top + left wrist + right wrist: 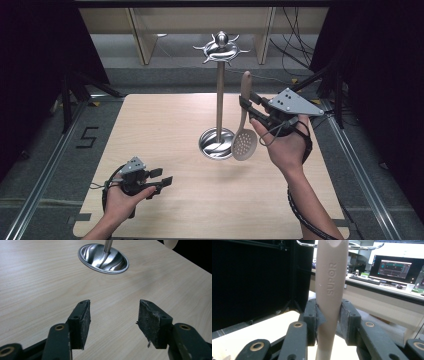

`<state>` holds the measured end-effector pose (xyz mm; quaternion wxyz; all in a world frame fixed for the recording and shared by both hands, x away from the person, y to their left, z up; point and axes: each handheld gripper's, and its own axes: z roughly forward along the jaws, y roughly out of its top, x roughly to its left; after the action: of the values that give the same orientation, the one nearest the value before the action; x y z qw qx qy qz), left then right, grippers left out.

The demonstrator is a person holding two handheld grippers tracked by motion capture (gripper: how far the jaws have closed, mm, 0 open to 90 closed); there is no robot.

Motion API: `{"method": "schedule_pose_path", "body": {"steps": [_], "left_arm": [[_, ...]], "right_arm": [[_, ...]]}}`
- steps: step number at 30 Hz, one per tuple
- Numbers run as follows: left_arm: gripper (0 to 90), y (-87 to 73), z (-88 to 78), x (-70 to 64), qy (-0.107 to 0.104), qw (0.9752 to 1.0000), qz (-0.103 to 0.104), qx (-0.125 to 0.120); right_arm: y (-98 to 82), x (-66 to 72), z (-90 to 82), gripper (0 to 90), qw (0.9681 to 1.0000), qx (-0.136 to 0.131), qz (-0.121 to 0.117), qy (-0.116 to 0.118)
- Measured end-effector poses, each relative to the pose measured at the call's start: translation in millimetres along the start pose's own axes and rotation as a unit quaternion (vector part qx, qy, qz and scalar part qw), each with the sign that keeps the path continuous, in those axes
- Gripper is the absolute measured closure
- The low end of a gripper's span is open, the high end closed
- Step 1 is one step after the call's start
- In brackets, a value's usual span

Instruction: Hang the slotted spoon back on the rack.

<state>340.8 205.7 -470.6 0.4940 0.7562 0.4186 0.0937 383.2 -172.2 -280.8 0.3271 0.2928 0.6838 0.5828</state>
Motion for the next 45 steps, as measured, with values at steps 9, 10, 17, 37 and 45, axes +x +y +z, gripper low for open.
{"method": "schedule_pose_path", "body": {"steps": [9, 10, 17, 37, 45], "left_arm": [[42.4, -0.2, 0.0, 1.2, -0.001, 1.0000, 0.001, 0.000], [42.5, -0.2, 0.0, 1.3, 0.000, 1.0000, 0.000, 0.000], [42.5, -0.2, -0.2, 1.3, 0.000, 1.0000, 0.000, -0.001], [42.6, 0.3, -1.5, 1.6, 0.003, 1.0000, -0.004, -0.001], [42.6, 0.3, -1.5, 2.1, 0.002, 1.0000, 0.000, 0.000]], "right_arm": [[-0.2, 1.8, 5.5, 70.3, 1.0000, 0.005, -0.003, 0.006], [0.1, 2.1, 6.9, 70.3, 1.0000, 0.004, -0.002, 0.007], [1.3, 2.6, 9.8, 70.3, 1.0000, 0.001, -0.001, 0.005], [4.3, 4.0, 17.8, 70.3, 1.0000, 0.001, 0.001, 0.003], [4.9, 4.5, 24.4, 70.3, 1.0000, 0.005, 0.007, 0.001]]}}
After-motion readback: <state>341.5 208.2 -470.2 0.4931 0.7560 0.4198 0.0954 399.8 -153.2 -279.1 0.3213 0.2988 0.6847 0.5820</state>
